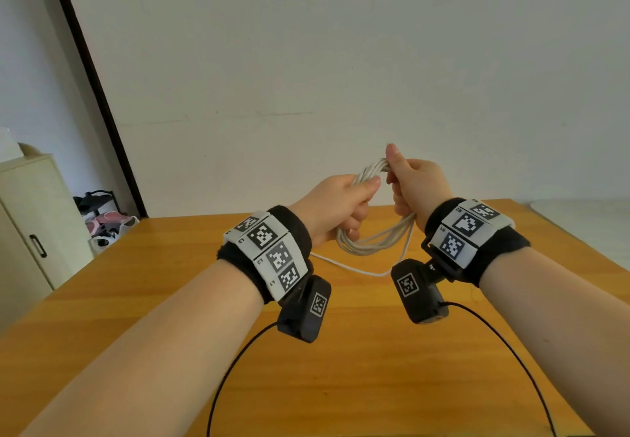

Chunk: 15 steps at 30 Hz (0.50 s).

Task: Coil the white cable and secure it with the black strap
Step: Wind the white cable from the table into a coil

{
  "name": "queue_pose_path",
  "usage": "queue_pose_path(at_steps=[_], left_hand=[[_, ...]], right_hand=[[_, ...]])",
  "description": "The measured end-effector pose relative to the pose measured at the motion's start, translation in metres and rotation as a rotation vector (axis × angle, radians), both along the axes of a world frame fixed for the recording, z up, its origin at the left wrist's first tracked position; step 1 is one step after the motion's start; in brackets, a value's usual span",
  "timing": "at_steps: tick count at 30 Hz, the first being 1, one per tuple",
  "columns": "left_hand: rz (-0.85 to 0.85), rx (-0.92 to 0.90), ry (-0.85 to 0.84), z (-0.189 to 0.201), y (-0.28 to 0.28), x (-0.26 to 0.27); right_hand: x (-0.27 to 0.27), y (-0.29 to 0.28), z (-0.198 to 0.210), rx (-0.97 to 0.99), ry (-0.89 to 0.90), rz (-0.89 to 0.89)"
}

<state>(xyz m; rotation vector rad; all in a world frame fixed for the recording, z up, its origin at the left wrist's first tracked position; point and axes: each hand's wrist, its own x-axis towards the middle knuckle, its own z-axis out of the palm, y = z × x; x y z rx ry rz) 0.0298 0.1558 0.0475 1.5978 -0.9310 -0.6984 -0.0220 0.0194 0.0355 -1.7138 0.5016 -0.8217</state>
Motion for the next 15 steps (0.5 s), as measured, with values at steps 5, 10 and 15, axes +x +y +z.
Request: queue_pose_path(at_steps=[5,10,15], left_hand=[[0.048,-0.12,0.132,-0.002,0.002,0.002],[0.076,-0.189,0.265,-0.001,0.004,0.012],[0.149,-0.315,0.482,0.005,0.008,0.026]], right_hand=[[-0.008,0.001,0.006,0.006,-0.071,0.081],[-0.016,0.0,-0.004,0.105,-0.042,0.165],[-0.023,0.003,-0.019,0.244,-0.005,0.266]])
